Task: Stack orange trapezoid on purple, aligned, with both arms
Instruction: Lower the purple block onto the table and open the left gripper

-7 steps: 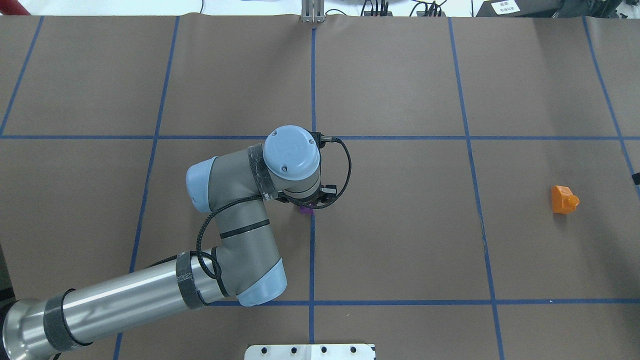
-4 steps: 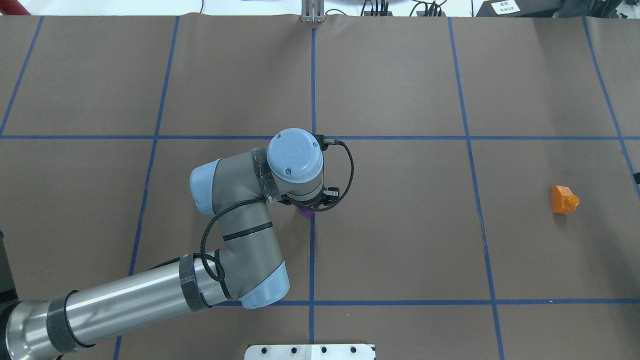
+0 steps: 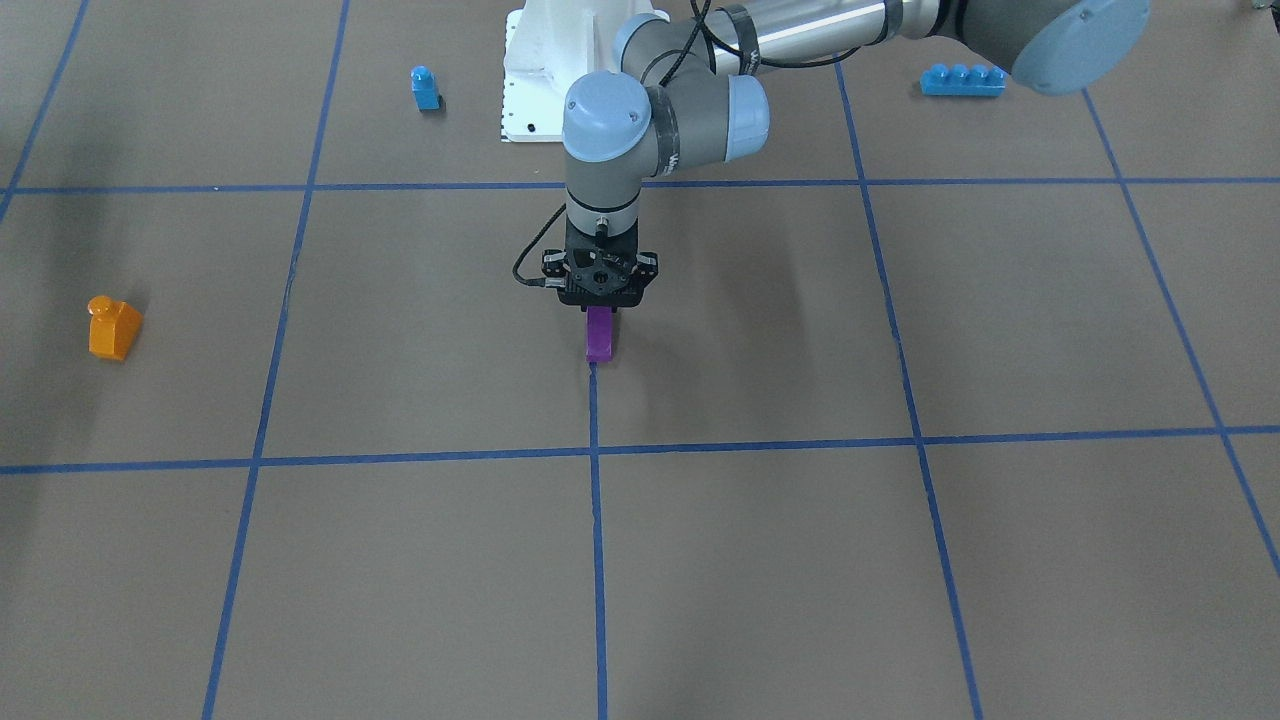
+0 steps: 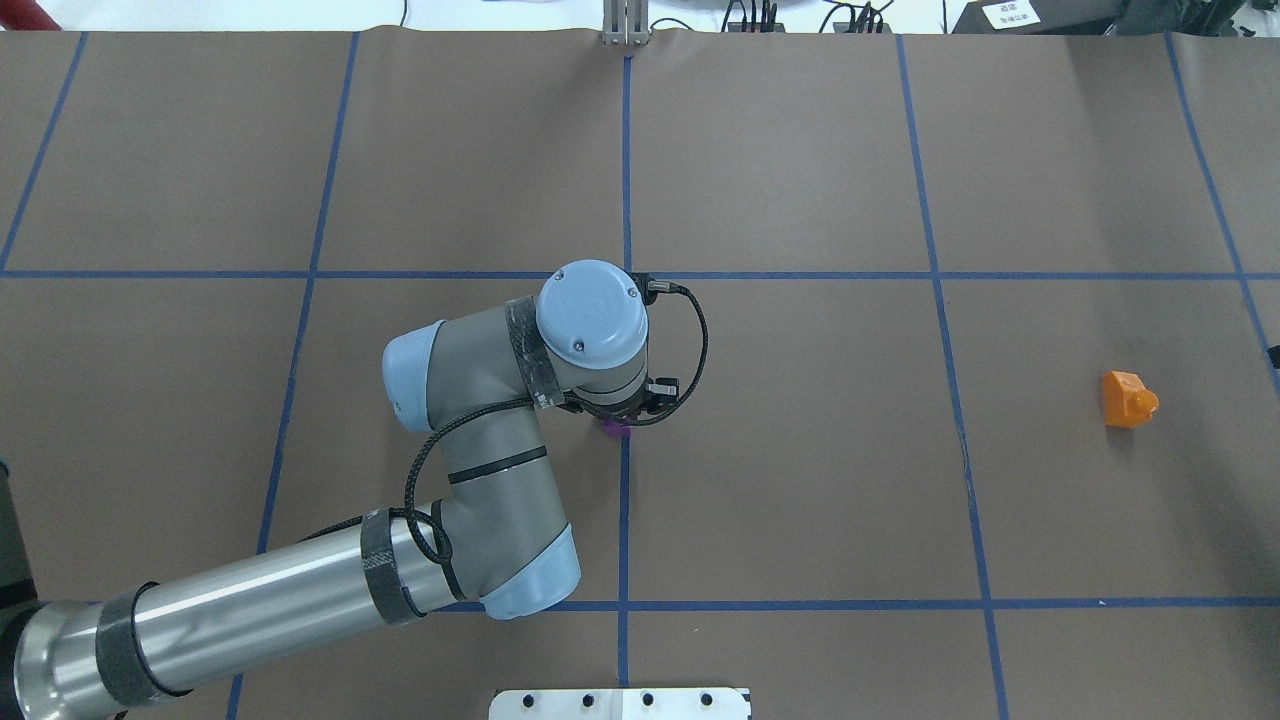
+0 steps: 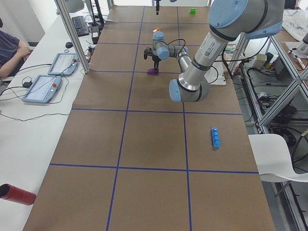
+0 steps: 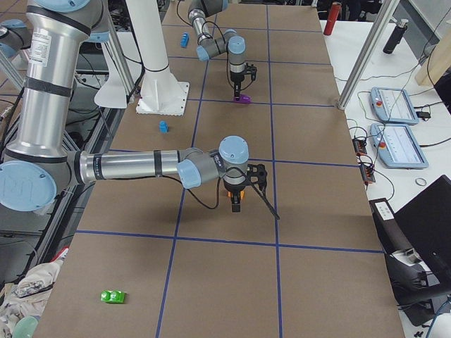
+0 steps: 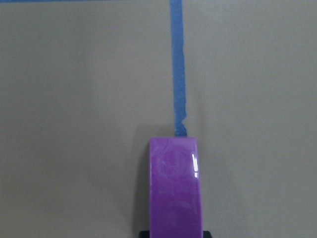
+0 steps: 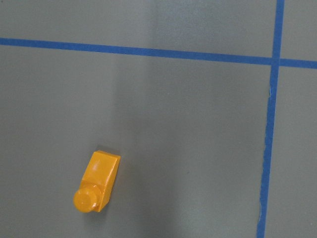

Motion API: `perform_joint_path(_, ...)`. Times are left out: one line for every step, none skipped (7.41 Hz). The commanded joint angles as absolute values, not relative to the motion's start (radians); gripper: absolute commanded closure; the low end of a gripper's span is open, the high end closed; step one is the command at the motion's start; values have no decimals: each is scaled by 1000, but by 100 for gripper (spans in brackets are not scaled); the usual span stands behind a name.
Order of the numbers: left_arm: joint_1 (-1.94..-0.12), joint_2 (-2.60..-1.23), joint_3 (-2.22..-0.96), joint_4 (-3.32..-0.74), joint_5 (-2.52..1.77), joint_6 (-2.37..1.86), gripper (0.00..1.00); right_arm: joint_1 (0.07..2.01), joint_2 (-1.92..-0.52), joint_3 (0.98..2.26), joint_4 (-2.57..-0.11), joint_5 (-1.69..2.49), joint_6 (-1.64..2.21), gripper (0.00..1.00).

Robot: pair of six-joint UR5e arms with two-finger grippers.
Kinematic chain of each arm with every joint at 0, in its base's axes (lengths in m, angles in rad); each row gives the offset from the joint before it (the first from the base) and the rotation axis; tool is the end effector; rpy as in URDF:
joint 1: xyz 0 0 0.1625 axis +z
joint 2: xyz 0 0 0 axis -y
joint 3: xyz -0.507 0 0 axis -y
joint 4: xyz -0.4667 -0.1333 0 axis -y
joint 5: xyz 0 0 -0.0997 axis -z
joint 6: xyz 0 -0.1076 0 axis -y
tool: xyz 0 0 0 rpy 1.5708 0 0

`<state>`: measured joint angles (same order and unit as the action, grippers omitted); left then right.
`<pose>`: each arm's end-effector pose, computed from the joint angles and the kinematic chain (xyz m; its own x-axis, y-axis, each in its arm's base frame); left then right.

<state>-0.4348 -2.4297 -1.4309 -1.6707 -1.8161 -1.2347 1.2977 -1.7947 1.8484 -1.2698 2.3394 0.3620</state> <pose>0.7524 -0.4676 0.1848 0.6665 0.0432 -0.7442 0.0296 0.9960 0.0843 -0.0715 -0.4720 0.6697 0.6761 -0.0789 0.7326 0.0144 0.9955 0.0939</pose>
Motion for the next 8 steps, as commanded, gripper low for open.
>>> perform_joint_path(-430,-2437,-1422,-1671,-1816,-1235,74,1298,-1795,1848,-1269,2339,362,0)
perform_joint_path(-430,-2437,-1420,-1671,-1816,-1235,69,1298,-1795,1848,-1270,2339,362,0)
perform_joint_path(-430,-2437,-1417,-1671,-1815,-1235,57,1298,-1795,1848,-1270,2339,362,0)
perform_joint_path(-428,-2437,-1413,-1672,-1815,-1233,29,1298,-1795,1848,-1269,2339,362,0)
perform_joint_path(-428,-2437,-1413,-1671,-1813,-1233,1,1298,-1795,1848,-1269,2339,362,0)
perform_joint_path(-431,-2437,-1420,-1667,-1813,-1233,0,1298,-1795,1848,-1269,2341,362,0)
perform_joint_path(-442,-2437,-1449,-1661,-1821,-1232,1,1296,-1793,1848,-1269,2347,364,0)
perform_joint_path(-463,-2427,-1521,-1642,-1827,-1223,1,1296,-1793,1848,-1269,2349,364,0)
